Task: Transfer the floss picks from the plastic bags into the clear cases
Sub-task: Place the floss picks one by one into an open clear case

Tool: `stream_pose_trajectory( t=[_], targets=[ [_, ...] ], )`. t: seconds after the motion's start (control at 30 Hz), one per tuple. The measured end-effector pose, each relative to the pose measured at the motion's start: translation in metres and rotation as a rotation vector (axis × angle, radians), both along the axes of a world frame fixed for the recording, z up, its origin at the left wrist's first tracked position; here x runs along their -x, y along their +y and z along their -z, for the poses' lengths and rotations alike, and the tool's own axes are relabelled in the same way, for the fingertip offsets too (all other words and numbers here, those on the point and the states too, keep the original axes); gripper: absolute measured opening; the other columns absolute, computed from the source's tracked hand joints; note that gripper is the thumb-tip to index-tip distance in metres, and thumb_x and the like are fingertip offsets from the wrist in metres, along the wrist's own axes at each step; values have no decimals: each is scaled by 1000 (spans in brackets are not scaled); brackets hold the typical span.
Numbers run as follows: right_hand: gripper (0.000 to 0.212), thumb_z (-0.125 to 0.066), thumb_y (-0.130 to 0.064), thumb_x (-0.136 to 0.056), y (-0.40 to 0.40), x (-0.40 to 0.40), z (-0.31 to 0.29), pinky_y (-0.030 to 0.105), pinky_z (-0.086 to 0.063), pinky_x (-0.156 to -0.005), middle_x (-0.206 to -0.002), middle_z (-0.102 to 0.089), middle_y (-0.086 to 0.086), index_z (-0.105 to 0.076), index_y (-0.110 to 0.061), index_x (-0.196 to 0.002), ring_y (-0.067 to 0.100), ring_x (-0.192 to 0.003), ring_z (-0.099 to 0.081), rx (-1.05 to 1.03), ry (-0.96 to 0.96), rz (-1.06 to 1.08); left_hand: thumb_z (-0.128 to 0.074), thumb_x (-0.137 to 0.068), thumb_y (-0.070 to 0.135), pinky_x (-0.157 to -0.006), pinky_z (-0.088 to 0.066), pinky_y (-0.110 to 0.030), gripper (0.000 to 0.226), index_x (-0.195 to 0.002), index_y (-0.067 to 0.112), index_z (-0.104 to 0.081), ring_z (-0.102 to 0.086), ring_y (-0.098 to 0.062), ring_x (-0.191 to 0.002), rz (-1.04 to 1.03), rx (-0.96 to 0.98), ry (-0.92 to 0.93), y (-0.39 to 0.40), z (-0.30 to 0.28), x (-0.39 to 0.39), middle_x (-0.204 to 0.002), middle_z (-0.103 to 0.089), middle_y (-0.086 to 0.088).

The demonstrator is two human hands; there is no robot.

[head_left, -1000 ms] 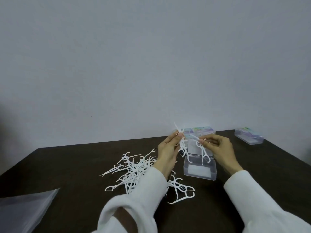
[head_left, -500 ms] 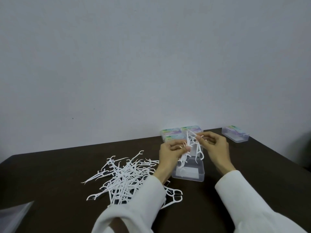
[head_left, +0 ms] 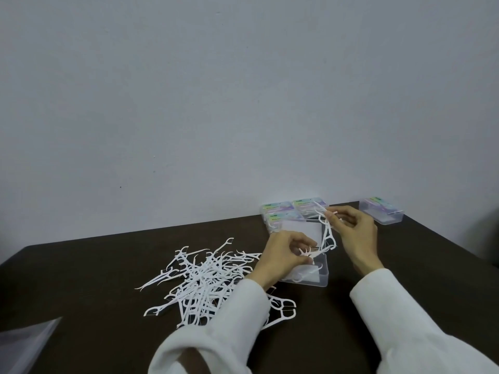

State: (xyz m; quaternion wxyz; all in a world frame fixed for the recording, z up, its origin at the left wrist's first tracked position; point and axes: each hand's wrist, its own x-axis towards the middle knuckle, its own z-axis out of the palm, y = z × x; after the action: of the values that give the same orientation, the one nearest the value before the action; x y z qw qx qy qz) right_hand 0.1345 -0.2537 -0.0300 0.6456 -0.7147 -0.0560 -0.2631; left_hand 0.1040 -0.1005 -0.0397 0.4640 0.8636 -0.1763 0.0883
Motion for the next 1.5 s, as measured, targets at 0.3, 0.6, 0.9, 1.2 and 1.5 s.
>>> stream_pose_trajectory(
  t=[0.3,0.6,0.9,1.2,1.5],
  targets=[
    [11,-68,-12,-82,2,3,-1,13,-45,-70,-85,-66,2,-69,-11,-92,8,-80,-60,22,-13,-2,-78,-70,3,-89,-48,-16,47,-115,13,-65,-59,-5,-102,52,-126,4,12,-7,2,-114,-66,0],
    [10,-69,-14,-81,3,3,0,27,-50,-80,-87,-66,4,-69,-12,-91,16,-84,-62,57,-15,6,-75,-79,17,-83,-52,-24,22,-100,15,-73,-63,-11,-89,25,-178,-18,13,-4,0,-98,-71,1],
    [8,-69,-13,-81,4,6,1,16,-46,-72,-84,-65,2,-68,-12,-89,10,-80,-60,56,-19,-6,-67,-85,35,-76,-43,-31,23,-98,16,-74,-52,-10,-81,139,-332,30,6,-2,4,-87,-57,7],
    [6,-69,-14,-81,4,5,1,14,-46,-70,-83,-65,1,-67,-14,-87,12,-79,-60,47,-31,-9,-76,-77,22,-69,-43,-11,12,-86,13,-76,-57,-2,-73,101,3,22,11,-11,4,-74,-67,10],
    [5,-71,-13,-80,4,2,4,24,-49,-76,-79,-66,-1,-68,-15,-84,15,-79,-63,50,-15,-11,-75,-79,19,-71,-47,-14,12,-86,9,-75,-58,0,-69,162,-73,157,12,-12,7,-72,-66,8]
  ],
)
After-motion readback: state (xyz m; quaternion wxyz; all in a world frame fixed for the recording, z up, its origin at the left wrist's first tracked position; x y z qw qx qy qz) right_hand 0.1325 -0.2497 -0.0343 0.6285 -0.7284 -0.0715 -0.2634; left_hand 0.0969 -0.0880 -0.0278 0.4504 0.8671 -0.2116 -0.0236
